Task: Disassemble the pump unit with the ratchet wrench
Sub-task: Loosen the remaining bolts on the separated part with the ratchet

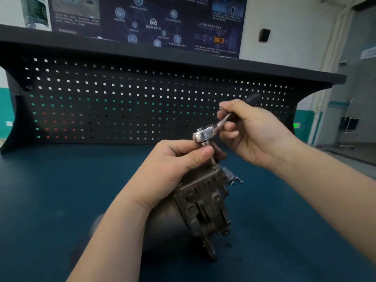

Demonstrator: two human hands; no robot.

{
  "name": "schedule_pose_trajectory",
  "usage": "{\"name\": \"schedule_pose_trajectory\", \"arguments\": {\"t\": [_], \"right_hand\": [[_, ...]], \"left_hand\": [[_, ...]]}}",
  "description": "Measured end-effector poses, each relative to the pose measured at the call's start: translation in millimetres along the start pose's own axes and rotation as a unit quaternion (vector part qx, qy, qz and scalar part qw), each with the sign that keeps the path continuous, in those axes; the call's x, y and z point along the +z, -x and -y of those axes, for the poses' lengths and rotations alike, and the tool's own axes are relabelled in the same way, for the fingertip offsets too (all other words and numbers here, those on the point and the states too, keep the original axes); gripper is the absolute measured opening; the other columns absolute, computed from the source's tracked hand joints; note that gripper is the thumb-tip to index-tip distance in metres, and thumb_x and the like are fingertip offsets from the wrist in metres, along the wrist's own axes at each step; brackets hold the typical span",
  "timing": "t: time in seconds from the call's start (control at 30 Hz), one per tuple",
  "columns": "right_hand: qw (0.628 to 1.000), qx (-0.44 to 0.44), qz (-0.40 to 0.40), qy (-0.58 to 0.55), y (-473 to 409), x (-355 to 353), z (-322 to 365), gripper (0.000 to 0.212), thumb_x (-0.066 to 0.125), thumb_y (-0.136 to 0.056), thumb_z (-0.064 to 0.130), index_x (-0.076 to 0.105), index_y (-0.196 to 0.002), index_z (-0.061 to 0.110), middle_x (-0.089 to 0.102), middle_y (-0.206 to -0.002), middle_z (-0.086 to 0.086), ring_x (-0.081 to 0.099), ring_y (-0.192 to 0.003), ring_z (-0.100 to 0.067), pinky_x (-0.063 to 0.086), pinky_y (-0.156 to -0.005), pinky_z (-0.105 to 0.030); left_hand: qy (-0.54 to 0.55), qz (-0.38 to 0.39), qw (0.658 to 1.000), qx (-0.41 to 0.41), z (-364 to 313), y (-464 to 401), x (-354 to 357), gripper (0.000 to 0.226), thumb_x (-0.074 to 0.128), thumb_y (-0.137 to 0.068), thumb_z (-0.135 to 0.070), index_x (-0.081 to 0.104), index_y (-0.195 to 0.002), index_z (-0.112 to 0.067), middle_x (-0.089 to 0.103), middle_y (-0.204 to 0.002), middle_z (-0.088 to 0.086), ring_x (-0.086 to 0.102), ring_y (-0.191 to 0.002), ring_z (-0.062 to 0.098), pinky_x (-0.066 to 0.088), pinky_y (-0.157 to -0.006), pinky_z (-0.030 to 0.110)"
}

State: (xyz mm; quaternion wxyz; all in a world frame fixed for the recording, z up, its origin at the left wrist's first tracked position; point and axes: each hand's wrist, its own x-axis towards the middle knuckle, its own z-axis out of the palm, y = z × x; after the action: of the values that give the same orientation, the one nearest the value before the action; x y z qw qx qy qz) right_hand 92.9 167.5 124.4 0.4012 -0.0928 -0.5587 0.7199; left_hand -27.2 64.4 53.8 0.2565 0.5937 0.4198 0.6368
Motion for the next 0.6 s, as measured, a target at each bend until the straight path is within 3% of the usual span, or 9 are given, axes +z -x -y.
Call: {"name": "schedule_pose_trajectory", "arguments": {"t": [0.1, 0.17, 0.2, 0.3, 0.33, 0.37, 0.43, 0.5, 0.6], "right_hand": [[0.987, -0.156, -0.042, 0.008, 17.8, -0.9, -8.5, 0.02, 0.057, -0.095, 0.017, 0.053, -0.08, 0.005, 0.065, -0.06, -0.003, 0.052, -0.041, -0.009, 0.04, -0.038, -0.019], [0.95, -0.303, -0.036, 0.07, 35.6, 2.9, -15.7, 0.021, 0.058, -0.096, 0.021, 0.046, -0.094, 0.004, 0.066, -0.067, -0.009, 0.058, -0.045, -0.016, 0.045, -0.042, -0.024], [0.916, -0.381, -0.014, 0.127, 45.4, 5.3, -20.8, 0.021, 0.058, -0.095, 0.022, 0.043, -0.099, 0.008, 0.065, -0.072, -0.011, 0.061, -0.049, -0.018, 0.048, -0.045, -0.027], [0.759, -0.539, 0.07, 0.358, 66.9, 4.6, -36.4, 0.024, 0.068, -0.087, 0.008, 0.05, -0.099, 0.017, 0.059, -0.087, -0.009, 0.064, -0.072, -0.018, 0.052, -0.064, -0.028], [0.741, -0.55, 0.073, 0.379, 69.5, 2.9, -37.9, 0.023, 0.068, -0.086, 0.007, 0.052, -0.099, 0.017, 0.059, -0.089, -0.009, 0.063, -0.076, -0.019, 0.052, -0.068, -0.03], [0.757, -0.541, 0.065, 0.36, 70.1, 0.9, -36.8, 0.02, 0.066, -0.088, 0.011, 0.052, -0.098, 0.019, 0.06, -0.09, -0.012, 0.064, -0.076, -0.022, 0.053, -0.069, -0.034], [0.844, -0.474, 0.081, 0.238, 68.8, -1.8, -27.2, 0.017, 0.06, -0.092, 0.018, 0.044, -0.098, 0.022, 0.062, -0.086, -0.019, 0.066, -0.067, -0.027, 0.054, -0.061, -0.04], [0.91, -0.384, 0.111, 0.108, 63.6, -4.7, -16.0, 0.014, 0.052, -0.093, 0.011, 0.04, -0.096, 0.017, 0.067, -0.078, -0.014, 0.065, -0.056, -0.025, 0.05, -0.053, -0.031], [0.962, -0.257, 0.09, -0.03, 50.3, -4.0, -4.6, 0.011, 0.049, -0.088, 0.006, 0.041, -0.087, 0.013, 0.066, -0.066, -0.013, 0.057, -0.044, -0.022, 0.042, -0.045, -0.022]], "left_hand": [[-0.02, -0.017, 1.0, 0.005, 1.9, -0.9, 0.7, 0.021, 0.066, -0.08, -0.034, 0.079, -0.087, -0.018, 0.076, -0.087, 0.008, 0.071, -0.078, 0.016, 0.054, -0.07, 0.023], [-0.026, -0.025, 0.999, 0.016, 2.1, -2.3, 1.5, 0.019, 0.066, -0.081, -0.032, 0.079, -0.086, -0.019, 0.076, -0.085, 0.006, 0.07, -0.077, 0.015, 0.053, -0.068, 0.022], [-0.023, -0.025, 0.999, 0.023, 1.6, -2.8, 2.3, 0.017, 0.067, -0.08, -0.031, 0.079, -0.083, -0.019, 0.075, -0.082, 0.002, 0.068, -0.074, 0.012, 0.052, -0.066, 0.02], [-0.02, 0.021, 0.998, 0.06, -1.2, -2.3, 5.2, 0.01, 0.072, -0.073, -0.022, 0.077, -0.066, -0.025, 0.069, -0.066, -0.011, 0.062, -0.061, 0.001, 0.047, -0.057, 0.013], [-0.019, 0.023, 0.998, 0.063, -1.2, -1.5, 5.1, 0.01, 0.072, -0.073, -0.02, 0.076, -0.067, -0.028, 0.07, -0.067, -0.012, 0.063, -0.064, 0.0, 0.048, -0.059, 0.013], [-0.009, 0.022, 0.998, 0.058, -1.1, -1.0, 3.8, 0.008, 0.073, -0.075, -0.021, 0.078, -0.076, -0.027, 0.072, -0.075, -0.011, 0.064, -0.071, 0.001, 0.049, -0.064, 0.015], [0.0, 0.03, 0.999, 0.038, -1.2, 0.4, 1.5, 0.016, 0.072, -0.081, -0.028, 0.077, -0.095, -0.023, 0.073, -0.09, -0.005, 0.065, -0.086, 0.008, 0.051, -0.076, 0.02], [-0.008, 0.025, 0.999, 0.022, -3.8, 1.0, 1.9, 0.021, 0.071, -0.08, -0.033, 0.077, -0.097, -0.024, 0.074, -0.093, -0.004, 0.065, -0.087, 0.01, 0.052, -0.078, 0.022], [-0.008, 0.01, 1.0, 0.008, -4.8, 0.9, 4.0, 0.019, 0.076, -0.075, -0.035, 0.078, -0.09, -0.024, 0.076, -0.093, 0.002, 0.069, -0.085, 0.012, 0.053, -0.075, 0.023]]}}
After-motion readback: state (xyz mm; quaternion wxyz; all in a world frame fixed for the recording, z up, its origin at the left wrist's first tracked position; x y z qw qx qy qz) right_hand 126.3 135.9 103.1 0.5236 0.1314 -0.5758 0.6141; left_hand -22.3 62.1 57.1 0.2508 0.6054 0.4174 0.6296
